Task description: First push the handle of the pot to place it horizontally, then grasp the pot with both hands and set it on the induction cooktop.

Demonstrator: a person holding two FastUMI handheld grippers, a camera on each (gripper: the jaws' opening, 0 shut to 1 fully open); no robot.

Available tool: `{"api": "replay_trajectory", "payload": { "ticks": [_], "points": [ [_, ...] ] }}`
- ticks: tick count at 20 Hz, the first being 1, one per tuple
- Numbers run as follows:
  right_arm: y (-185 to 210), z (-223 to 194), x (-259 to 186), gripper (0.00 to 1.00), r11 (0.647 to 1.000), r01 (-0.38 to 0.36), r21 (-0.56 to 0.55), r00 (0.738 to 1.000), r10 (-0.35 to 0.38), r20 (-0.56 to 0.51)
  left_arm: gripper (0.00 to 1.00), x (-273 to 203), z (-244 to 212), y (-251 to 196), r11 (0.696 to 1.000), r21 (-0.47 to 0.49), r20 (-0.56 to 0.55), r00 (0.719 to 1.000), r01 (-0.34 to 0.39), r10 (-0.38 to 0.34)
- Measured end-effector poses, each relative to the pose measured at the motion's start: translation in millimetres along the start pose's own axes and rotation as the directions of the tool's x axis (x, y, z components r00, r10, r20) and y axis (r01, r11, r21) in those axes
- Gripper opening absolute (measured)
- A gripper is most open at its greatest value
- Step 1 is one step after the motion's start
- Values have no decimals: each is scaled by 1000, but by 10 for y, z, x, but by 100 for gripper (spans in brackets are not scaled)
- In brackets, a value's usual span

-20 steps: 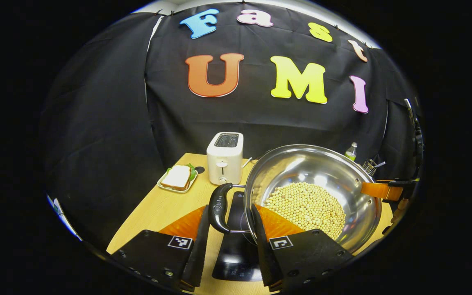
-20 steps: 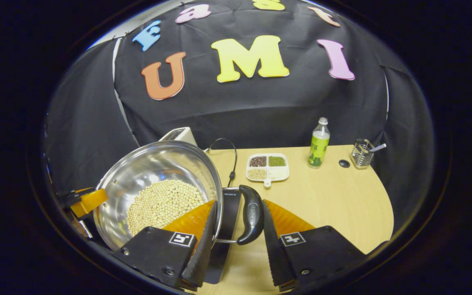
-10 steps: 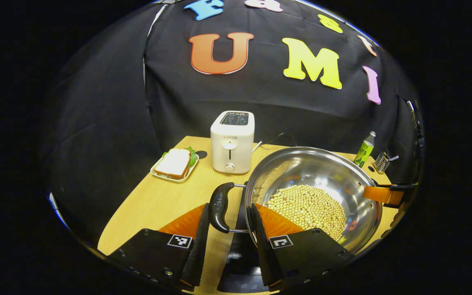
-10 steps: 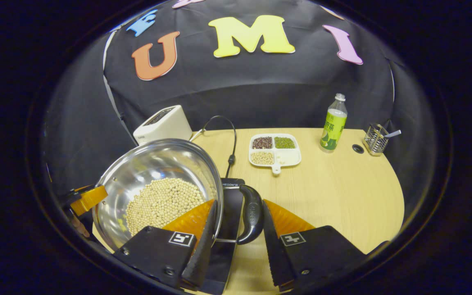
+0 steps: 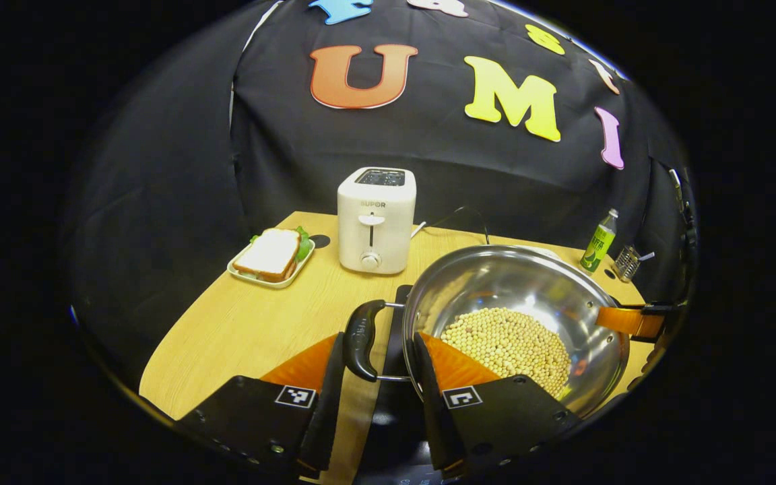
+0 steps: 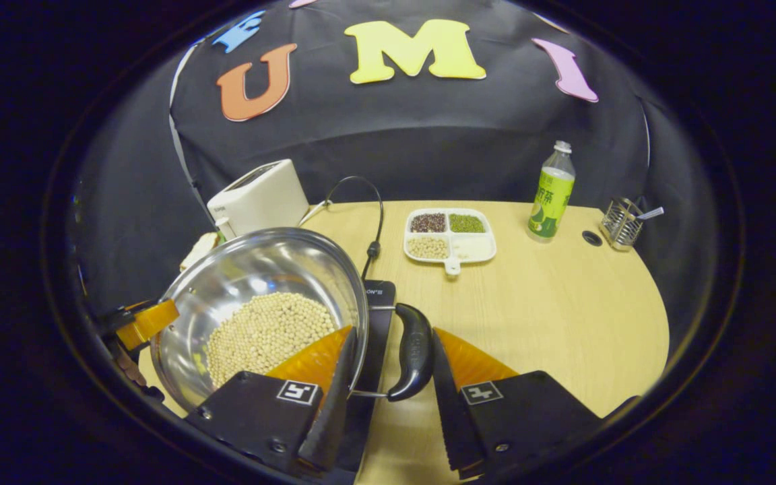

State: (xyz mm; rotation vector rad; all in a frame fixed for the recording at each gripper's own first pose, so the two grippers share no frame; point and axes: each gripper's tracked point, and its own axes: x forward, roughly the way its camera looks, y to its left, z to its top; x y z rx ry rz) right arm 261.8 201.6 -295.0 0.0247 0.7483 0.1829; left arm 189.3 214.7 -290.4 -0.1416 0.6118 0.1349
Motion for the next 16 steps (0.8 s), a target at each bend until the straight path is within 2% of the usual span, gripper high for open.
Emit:
{"api": "replay_trajectory", "payload": {
  "ticks": [3, 7, 9, 11, 14, 15, 16],
  "points": [
    [-7, 9, 28, 63, 1000, -18, -18, 1000, 18, -8, 54, -19, -8, 8, 1000, 1, 1, 1000, -5, 5],
    [-5, 30, 36, 63, 999, -33, -16, 999, 33, -3, 56, -22, 12, -20, 999, -24, 34, 999, 31, -30],
    [-15, 59, 32, 65, 999, -41, -10, 999, 41, 19, 60, 12, 49, 7, 1000, 9, 71, 997, 28, -29],
    [-30, 152, -3, 69, 998, -63, -13, 995, 64, 81, 66, 3, 49, 36, 1000, 25, 93, 996, 9, -11],
    [-163, 330, -186, 77, 997, -81, -12, 979, 82, 185, 86, -130, 27, 104, 999, 21, 105, 994, -40, 38],
    [-198, 401, -277, 81, 996, -88, -10, 972, 88, 216, 88, -176, 41, 75, 999, 30, 113, 993, -38, 35],
    [-288, 446, -376, 81, 996, -84, -5, 967, 82, 241, 90, -253, 79, 83, 998, 38, 139, 989, -51, 45]
  ]
}}
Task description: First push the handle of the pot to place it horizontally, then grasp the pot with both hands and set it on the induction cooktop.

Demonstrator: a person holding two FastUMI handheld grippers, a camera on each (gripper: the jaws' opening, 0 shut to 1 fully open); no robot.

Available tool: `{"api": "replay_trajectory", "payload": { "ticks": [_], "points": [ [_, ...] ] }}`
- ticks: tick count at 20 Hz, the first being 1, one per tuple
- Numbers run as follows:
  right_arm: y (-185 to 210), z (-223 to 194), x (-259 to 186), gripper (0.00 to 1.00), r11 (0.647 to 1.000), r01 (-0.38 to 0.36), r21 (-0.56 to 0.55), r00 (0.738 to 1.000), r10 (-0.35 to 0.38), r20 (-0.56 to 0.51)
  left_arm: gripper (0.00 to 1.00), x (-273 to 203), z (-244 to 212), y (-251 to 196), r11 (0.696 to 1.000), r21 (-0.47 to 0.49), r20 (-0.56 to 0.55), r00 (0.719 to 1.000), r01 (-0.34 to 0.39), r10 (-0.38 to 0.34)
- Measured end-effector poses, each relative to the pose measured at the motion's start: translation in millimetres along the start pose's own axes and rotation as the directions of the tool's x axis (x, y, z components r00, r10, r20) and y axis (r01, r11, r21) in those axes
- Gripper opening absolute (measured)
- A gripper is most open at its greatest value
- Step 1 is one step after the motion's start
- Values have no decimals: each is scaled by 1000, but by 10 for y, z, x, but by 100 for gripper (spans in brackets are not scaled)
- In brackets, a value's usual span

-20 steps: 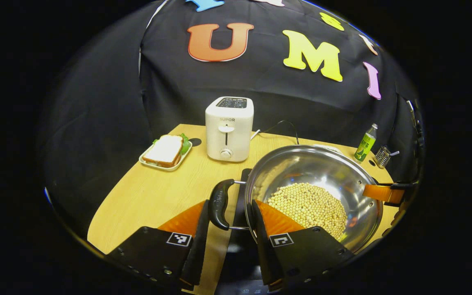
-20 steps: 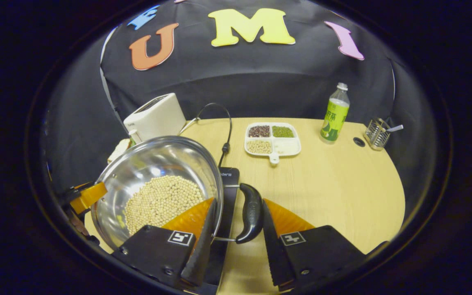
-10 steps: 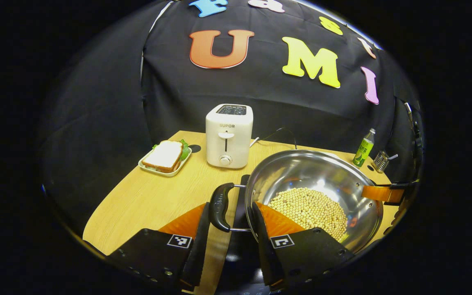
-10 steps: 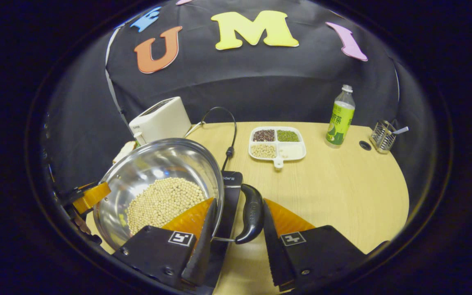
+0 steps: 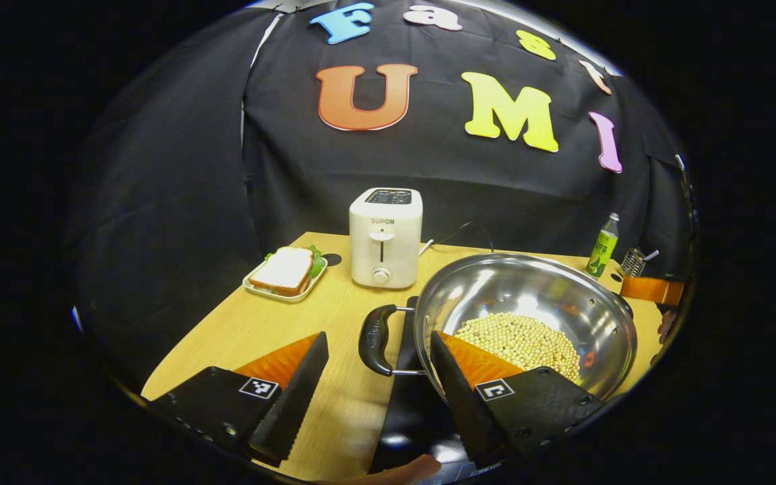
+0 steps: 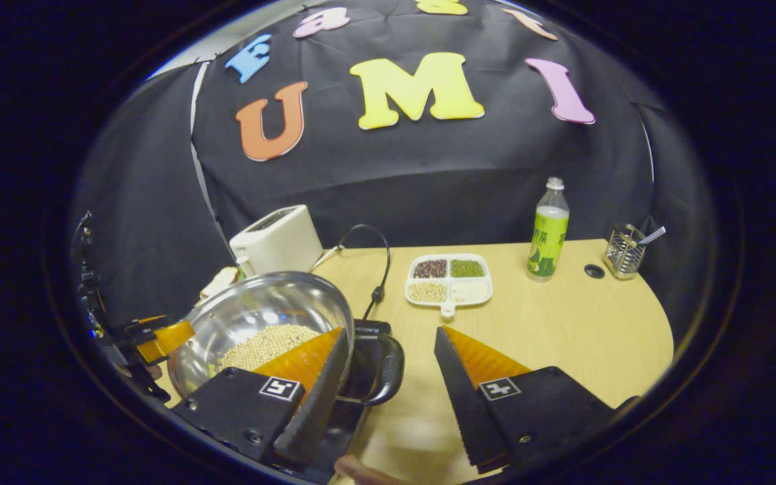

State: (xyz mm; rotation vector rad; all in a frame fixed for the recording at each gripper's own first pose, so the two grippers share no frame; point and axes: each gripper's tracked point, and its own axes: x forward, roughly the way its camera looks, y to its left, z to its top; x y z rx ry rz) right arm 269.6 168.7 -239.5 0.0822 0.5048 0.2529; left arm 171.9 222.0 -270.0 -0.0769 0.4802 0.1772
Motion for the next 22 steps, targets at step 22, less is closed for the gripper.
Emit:
{"api": "replay_trajectory", "payload": {
  "ticks": [22],
  "points": [
    [-1337, 309, -2724, 95, 983, 184, 7, 921, -175, 348, 95, -1860, 891, -1353, 996, 79, 339, 939, 30, -55]
  ]
}}
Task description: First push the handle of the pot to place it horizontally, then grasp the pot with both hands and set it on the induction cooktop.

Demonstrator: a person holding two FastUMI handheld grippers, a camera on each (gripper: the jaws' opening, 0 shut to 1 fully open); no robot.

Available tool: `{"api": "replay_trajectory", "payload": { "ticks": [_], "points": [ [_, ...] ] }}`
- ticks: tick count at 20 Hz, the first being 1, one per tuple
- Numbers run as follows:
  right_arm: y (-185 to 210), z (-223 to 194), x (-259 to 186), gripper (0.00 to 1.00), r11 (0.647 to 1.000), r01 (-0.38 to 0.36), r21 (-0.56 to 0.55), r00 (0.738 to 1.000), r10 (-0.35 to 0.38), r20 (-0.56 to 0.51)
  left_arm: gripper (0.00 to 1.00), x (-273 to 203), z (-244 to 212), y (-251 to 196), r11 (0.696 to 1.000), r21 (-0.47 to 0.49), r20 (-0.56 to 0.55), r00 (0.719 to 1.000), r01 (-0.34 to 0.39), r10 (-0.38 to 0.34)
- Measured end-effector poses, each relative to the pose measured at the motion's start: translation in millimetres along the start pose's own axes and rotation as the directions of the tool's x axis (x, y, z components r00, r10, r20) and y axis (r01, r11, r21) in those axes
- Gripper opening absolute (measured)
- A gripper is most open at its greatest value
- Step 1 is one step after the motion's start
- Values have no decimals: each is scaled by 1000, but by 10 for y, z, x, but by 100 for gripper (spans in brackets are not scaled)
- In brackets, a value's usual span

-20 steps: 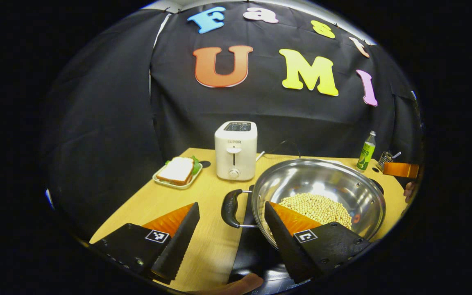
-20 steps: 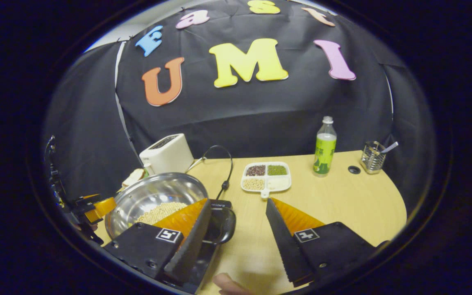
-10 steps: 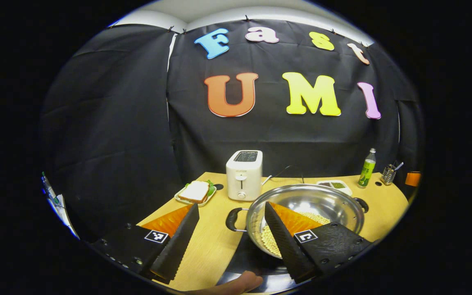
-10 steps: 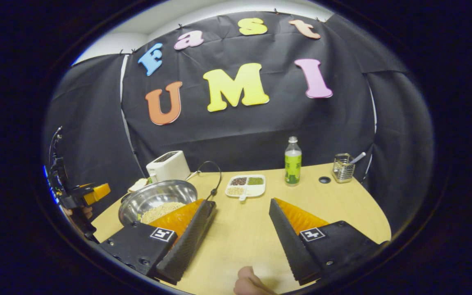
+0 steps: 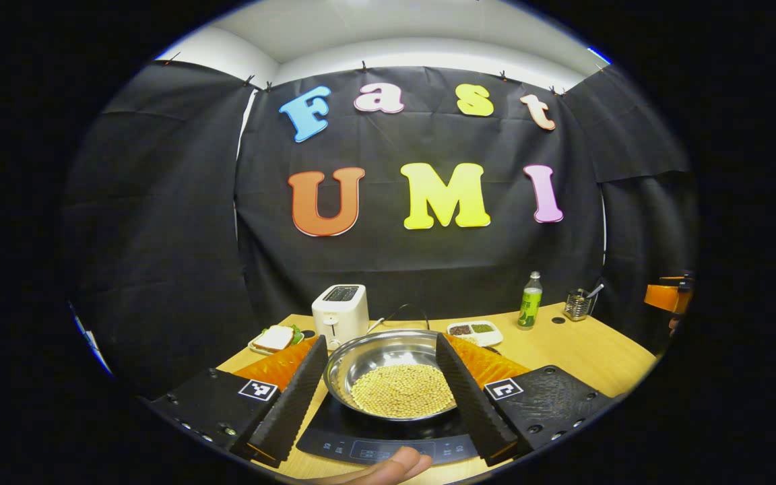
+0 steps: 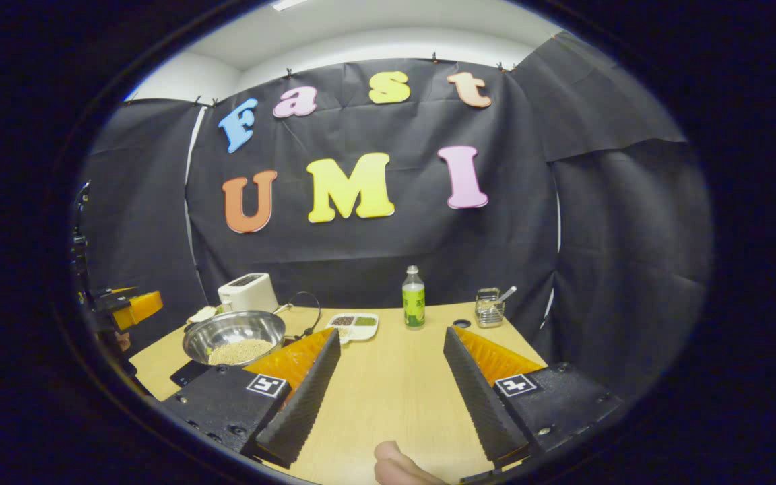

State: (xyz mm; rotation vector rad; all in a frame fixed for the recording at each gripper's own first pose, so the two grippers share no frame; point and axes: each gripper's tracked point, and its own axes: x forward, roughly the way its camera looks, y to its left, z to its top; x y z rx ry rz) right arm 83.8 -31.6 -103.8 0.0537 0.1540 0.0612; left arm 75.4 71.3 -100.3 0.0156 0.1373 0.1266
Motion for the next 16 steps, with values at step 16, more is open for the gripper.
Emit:
{"api": "replay_trajectory", "payload": {
  "ticks": [16],
  "points": [
    [-355, 414, -1191, 98, 999, 36, 10, 982, -37, 183, 95, -1261, 424, -876, 995, -42, 103, 991, 87, -82]
  ]
}}
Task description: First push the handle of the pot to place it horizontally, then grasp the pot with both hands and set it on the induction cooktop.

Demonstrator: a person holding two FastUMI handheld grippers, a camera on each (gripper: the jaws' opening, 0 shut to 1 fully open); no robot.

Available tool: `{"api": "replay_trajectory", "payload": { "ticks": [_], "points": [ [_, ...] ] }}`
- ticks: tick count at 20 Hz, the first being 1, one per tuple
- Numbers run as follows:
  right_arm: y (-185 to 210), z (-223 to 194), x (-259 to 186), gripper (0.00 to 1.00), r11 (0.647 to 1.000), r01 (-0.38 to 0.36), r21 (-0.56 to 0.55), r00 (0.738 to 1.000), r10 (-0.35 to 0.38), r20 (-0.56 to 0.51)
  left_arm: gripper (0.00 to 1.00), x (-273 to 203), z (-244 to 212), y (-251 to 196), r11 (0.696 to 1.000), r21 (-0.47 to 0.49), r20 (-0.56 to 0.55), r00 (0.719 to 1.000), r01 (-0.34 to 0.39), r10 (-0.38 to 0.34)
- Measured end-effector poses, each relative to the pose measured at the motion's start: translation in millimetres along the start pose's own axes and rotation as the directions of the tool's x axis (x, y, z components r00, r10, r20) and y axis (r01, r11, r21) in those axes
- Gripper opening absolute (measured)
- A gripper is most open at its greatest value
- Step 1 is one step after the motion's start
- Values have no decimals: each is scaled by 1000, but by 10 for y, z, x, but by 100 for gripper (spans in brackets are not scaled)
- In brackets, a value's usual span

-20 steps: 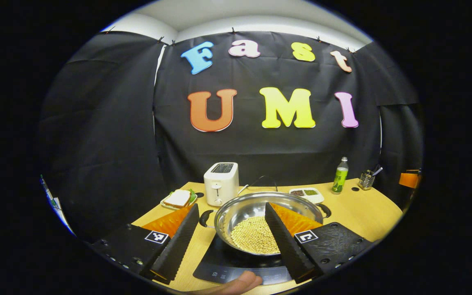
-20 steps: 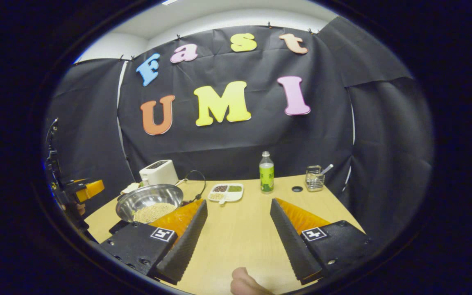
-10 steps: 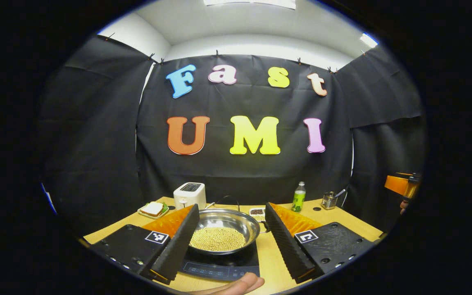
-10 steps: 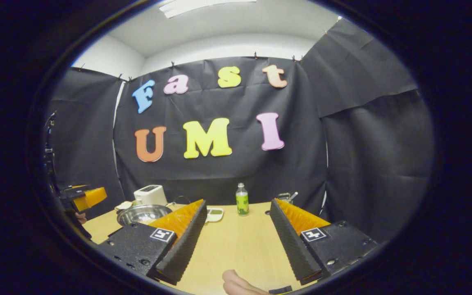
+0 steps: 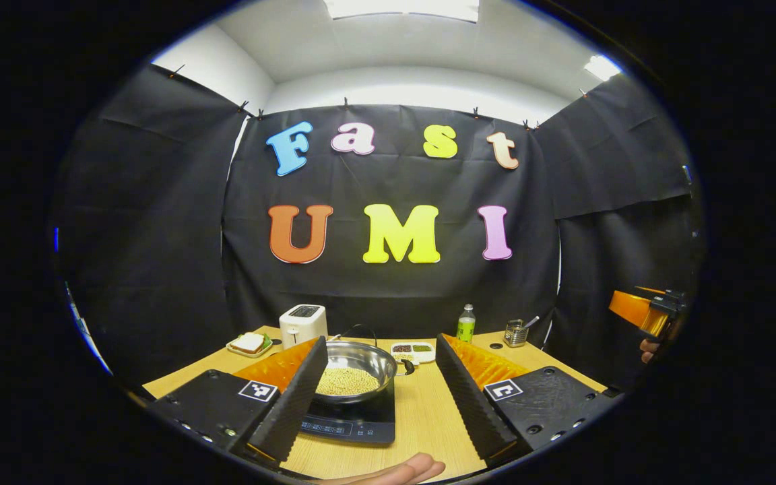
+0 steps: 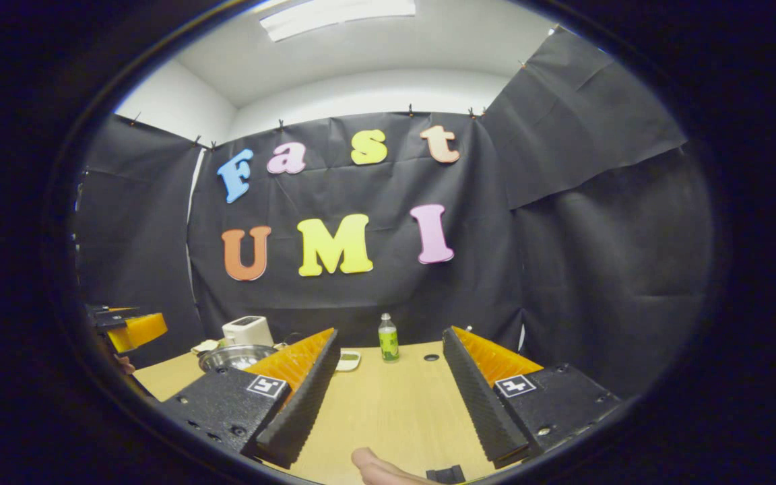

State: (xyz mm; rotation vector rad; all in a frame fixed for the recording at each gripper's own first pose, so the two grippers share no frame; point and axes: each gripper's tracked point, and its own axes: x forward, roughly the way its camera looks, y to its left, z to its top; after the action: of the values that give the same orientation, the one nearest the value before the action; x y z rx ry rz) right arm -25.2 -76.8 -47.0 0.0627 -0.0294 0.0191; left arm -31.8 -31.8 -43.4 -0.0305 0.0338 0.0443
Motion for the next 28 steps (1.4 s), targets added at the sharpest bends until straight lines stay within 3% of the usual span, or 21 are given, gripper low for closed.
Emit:
{"api": "replay_trajectory", "payload": {
  "ticks": [4, 9, 28],
  "points": [
    [62, -82, -16, 98, 1000, -4, -24, 1000, 3, -17, 96, -152, -59, 83, 999, 26, -28, 999, -42, 42],
    [96, -170, 29, 95, 1000, -4, -13, 999, 3, -45, 96, -223, -51, 100, 1000, -13, -18, 1000, -11, 11],
    [81, -404, 125, 95, 999, 34, 23, 993, -31, -118, 95, -245, -225, 261, 999, 7, -37, 998, -48, 48]
  ]
}}
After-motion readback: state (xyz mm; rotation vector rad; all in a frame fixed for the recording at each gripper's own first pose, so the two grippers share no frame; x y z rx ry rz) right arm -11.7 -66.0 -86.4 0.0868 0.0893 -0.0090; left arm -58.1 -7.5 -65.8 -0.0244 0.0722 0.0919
